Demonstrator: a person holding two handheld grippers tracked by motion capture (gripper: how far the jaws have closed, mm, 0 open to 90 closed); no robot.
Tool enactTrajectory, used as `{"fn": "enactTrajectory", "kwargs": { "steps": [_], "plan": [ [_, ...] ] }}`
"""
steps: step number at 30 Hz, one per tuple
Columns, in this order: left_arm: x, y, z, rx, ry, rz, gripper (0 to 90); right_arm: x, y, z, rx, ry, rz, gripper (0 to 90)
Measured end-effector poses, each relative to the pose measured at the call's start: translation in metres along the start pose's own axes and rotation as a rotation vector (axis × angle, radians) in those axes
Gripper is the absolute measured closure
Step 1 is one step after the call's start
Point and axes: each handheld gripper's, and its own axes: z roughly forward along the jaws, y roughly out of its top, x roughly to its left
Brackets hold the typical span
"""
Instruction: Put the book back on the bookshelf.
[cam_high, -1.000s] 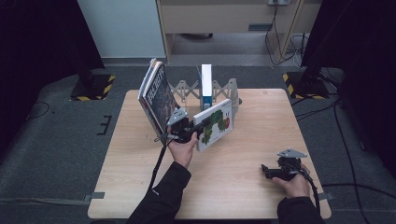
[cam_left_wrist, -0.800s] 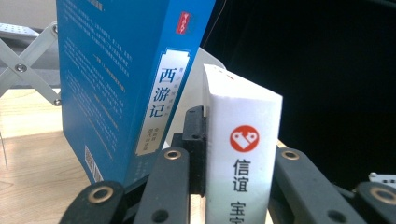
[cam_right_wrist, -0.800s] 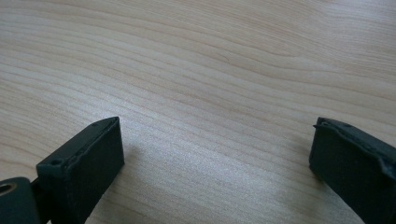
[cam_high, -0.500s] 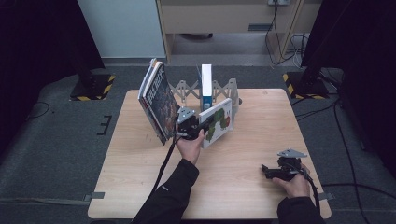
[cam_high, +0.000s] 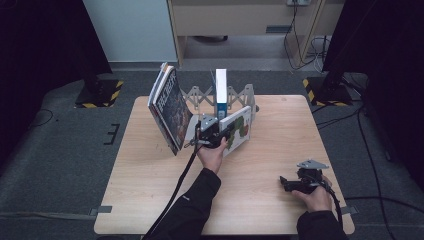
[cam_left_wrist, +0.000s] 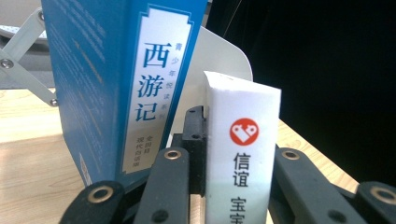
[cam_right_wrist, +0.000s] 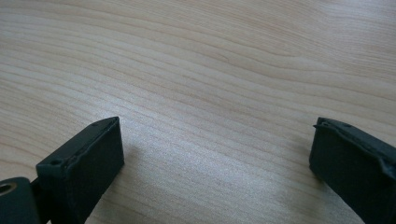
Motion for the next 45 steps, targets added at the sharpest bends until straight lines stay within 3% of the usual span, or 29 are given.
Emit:
{"fn": "enactTrajectory", "kwargs": {
  "steps": [3, 10, 23, 27, 41, 45],
  "plan": [
    [-0.001, -0.001, 0.003, -0.002, 0.014, 0.008, 74.4, 0.0, 0.0, 0.0, 0.0, 0.0, 0.0, 3.3],
    [0.004, -0.002, 0.007, -0.01, 0.012, -0.014, 74.3, 0.0, 0.0, 0.0, 0.0, 0.0, 0.0, 3.3],
    [0.002, -0.013, 0.014, -0.006, 0.032, 0.006, 73.8, 0.0, 0.0, 0.0, 0.0, 0.0, 0.0, 3.3],
    [-0.002, -0.018, 0.01, 0.0, 0.027, 0.011, 73.0, 0.0, 0.0, 0.0, 0.0, 0.0, 0.0, 3.3],
    [-0.006, -0.048, -0.012, 0.107, 0.026, 0.021, 72.3, 0.0, 0.0, 0.0, 0.0, 0.0, 0.0, 3.3],
    [-0.006, -0.05, -0.014, 0.1, 0.031, 0.017, 72.8, 0.0, 0.0, 0.0, 0.0, 0.0, 0.0, 3.3]
  ]
}}
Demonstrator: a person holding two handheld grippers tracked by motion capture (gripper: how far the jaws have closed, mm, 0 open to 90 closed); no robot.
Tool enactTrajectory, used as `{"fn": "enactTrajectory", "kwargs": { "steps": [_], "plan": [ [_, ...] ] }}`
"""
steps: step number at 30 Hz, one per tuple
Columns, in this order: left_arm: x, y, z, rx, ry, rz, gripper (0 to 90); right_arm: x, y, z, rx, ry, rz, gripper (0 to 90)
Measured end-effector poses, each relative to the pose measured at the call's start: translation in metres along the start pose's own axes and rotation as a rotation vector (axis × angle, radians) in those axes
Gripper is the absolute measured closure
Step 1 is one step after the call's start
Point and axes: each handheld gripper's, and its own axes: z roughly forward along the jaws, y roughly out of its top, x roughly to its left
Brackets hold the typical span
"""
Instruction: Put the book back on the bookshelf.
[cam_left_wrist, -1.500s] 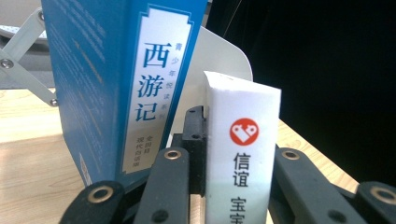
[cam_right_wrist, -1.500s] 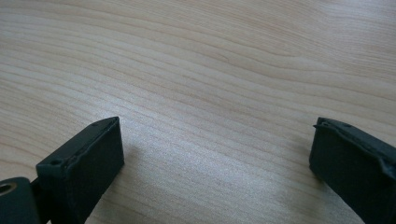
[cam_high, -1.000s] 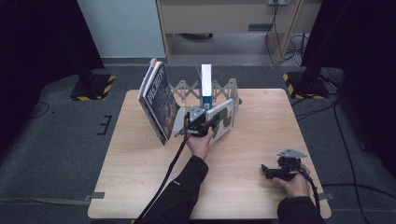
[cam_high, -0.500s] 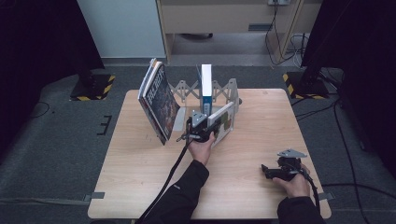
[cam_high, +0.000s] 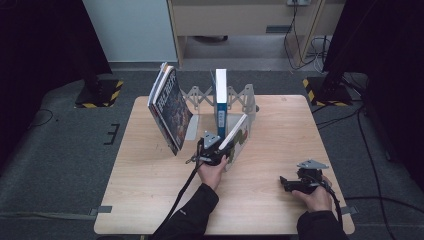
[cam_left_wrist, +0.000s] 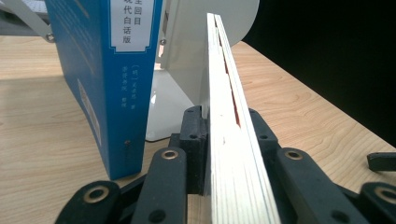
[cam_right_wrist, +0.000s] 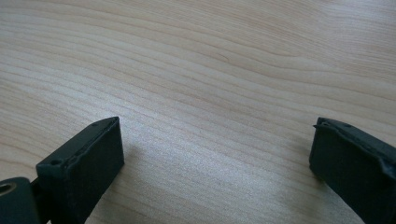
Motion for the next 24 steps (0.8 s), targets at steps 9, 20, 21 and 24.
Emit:
{"fn": "enactTrajectory", "kwargs": {
  "steps": [9, 20, 21, 24],
  "plan": [
    [0.001, 0.002, 0.007, -0.006, 0.035, -0.033, 73.8, 0.0, 0.0, 0.0, 0.0, 0.0, 0.0, 3.3],
    [0.0, 0.012, 0.02, -0.022, 0.049, -0.053, 73.2, 0.0, 0.0, 0.0, 0.0, 0.0, 0.0, 3.3],
    [0.0, 0.012, 0.02, -0.023, 0.048, -0.048, 72.9, 0.0, 0.0, 0.0, 0.0, 0.0, 0.0, 3.3],
    [0.0, 0.01, 0.021, -0.021, 0.025, -0.036, 71.4, 0.0, 0.0, 0.0, 0.0, 0.0, 0.0, 3.3]
  ]
}}
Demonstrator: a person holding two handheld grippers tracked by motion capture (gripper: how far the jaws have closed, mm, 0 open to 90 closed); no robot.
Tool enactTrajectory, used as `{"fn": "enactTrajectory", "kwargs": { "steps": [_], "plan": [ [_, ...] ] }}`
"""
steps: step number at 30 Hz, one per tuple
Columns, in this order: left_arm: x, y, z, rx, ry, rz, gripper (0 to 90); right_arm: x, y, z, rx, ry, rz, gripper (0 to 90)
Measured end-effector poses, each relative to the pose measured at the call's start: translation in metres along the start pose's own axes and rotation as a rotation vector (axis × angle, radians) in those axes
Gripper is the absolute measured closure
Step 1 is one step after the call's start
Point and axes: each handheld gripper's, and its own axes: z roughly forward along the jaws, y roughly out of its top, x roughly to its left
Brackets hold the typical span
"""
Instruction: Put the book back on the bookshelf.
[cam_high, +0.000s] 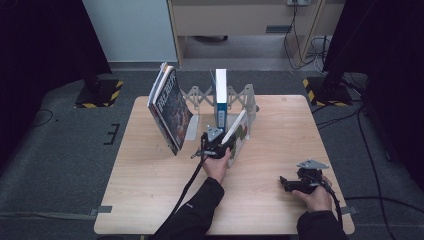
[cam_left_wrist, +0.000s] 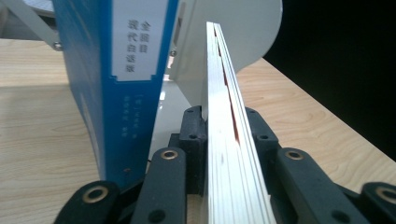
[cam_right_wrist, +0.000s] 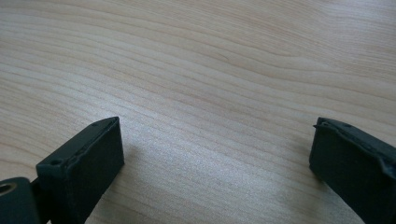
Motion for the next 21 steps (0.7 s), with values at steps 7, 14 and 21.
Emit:
{"fn": "enactTrajectory", "kwargs": {
  "steps": [7, 14, 21],
  "plan": [
    [-0.004, -0.007, -0.008, 0.038, -0.057, 0.015, 65.0, 0.0, 0.0, 0.0, 0.0, 0.0, 0.0, 3.3],
    [-0.006, -0.013, -0.014, 0.027, 0.0, 0.03, 70.0, 0.0, 0.0, 0.0, 0.0, 0.0, -0.001, 3.3],
    [-0.001, -0.009, -0.008, 0.017, 0.028, -0.007, 73.3, 0.0, 0.001, 0.0, 0.0, 0.001, -0.005, 3.2]
  ]
}}
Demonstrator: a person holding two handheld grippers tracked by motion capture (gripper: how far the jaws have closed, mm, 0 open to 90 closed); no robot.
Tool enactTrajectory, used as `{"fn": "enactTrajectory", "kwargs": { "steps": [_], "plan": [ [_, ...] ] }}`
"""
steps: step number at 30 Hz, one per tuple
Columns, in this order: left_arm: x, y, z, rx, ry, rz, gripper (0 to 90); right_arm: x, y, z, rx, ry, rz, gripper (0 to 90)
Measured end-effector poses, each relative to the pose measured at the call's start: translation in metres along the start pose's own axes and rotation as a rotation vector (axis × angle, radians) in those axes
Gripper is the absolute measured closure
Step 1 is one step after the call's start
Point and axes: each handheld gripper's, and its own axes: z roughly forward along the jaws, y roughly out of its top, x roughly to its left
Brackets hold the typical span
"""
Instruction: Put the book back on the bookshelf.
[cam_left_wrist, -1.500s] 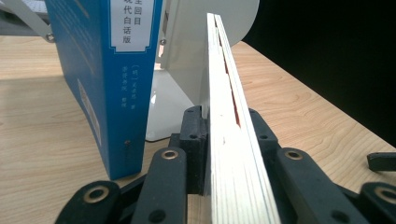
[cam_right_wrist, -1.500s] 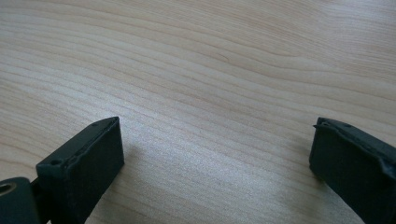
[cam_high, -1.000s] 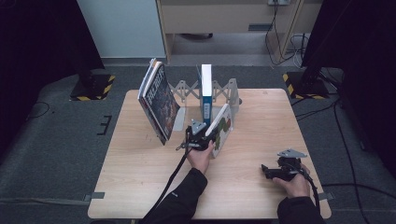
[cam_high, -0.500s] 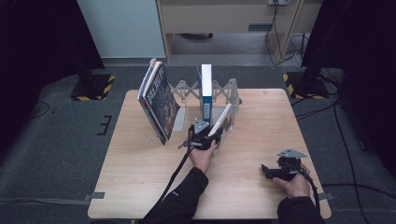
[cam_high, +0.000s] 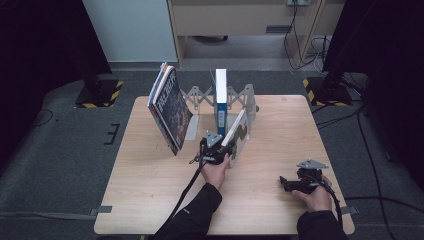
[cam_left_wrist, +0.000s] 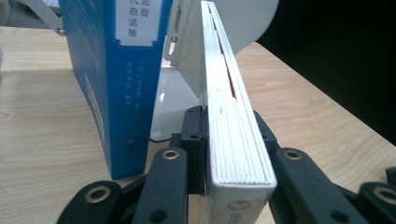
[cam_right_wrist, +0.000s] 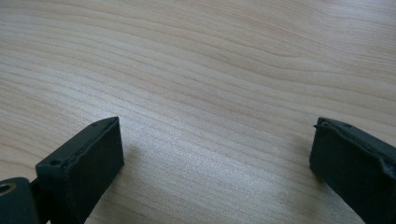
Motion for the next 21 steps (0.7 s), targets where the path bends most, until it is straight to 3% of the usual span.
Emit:
{"fn": "enactTrajectory", "kwargs": {
  "steps": [4, 9, 21],
  "plan": [
    [0.001, 0.005, 0.004, -0.008, -0.015, 0.012, 72.7, 0.0, 0.0, 0.0, 0.002, 0.004, -0.002, 3.1],
    [0.005, 0.007, 0.007, -0.014, -0.081, 0.023, 69.3, 0.0, 0.0, 0.0, 0.0, 0.001, -0.001, 3.1],
    [0.003, -0.011, -0.002, 0.026, -0.193, 0.064, 58.2, 0.001, 0.0, 0.001, 0.0, 0.002, -0.003, 3.2]
  ]
}}
